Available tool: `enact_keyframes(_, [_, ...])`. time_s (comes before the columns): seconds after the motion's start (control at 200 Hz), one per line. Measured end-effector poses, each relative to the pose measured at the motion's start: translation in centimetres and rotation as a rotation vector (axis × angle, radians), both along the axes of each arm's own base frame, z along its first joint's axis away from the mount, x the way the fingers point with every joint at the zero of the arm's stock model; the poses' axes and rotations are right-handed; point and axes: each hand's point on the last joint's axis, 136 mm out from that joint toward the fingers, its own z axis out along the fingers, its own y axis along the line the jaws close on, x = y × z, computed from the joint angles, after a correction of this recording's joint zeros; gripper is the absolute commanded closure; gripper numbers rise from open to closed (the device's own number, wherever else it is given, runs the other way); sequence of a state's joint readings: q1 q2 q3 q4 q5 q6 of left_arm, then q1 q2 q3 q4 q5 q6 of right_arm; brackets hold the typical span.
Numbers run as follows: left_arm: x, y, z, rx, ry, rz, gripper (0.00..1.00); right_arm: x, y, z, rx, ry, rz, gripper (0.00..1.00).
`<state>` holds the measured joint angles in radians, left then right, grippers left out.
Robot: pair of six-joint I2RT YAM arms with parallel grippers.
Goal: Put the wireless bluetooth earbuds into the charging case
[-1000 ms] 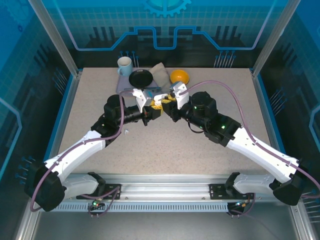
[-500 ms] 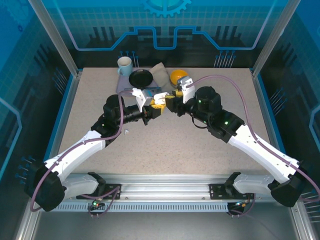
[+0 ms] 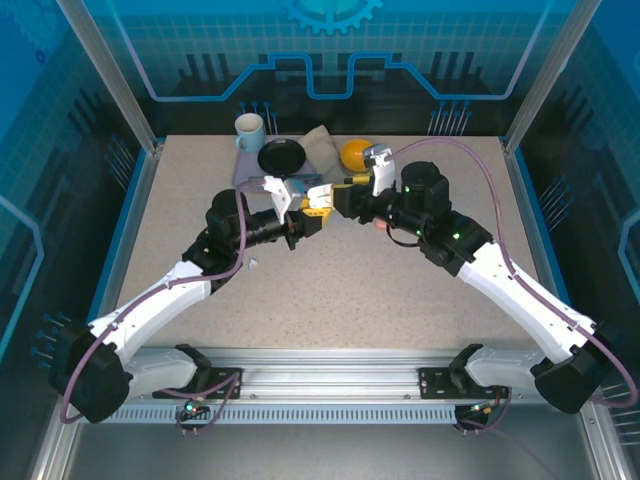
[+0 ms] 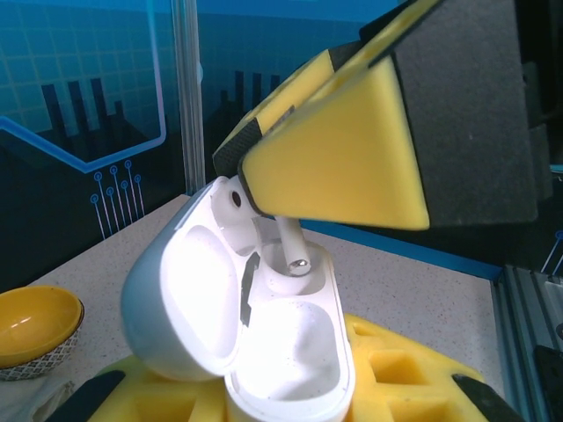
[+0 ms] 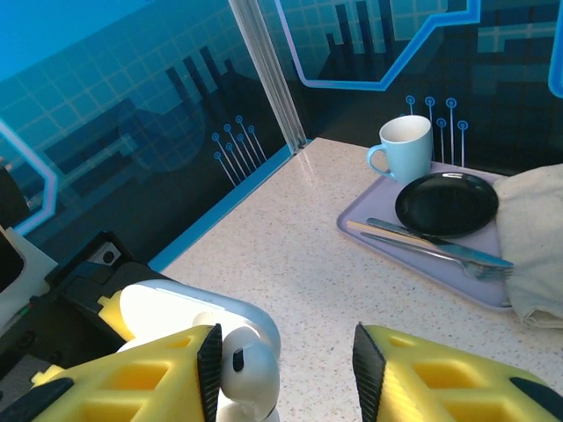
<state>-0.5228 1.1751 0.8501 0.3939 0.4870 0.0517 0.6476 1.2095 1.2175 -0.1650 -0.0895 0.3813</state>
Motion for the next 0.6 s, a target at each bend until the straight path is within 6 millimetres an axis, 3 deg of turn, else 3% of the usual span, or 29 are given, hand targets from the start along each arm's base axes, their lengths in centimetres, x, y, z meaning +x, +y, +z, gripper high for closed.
enact_keyframes(0.6, [0.12,0.15,0.12,-0.001,-0.003,0.013,1.00,-0.21,0.91,-0.17,0.066,0.068,0.048,0.67])
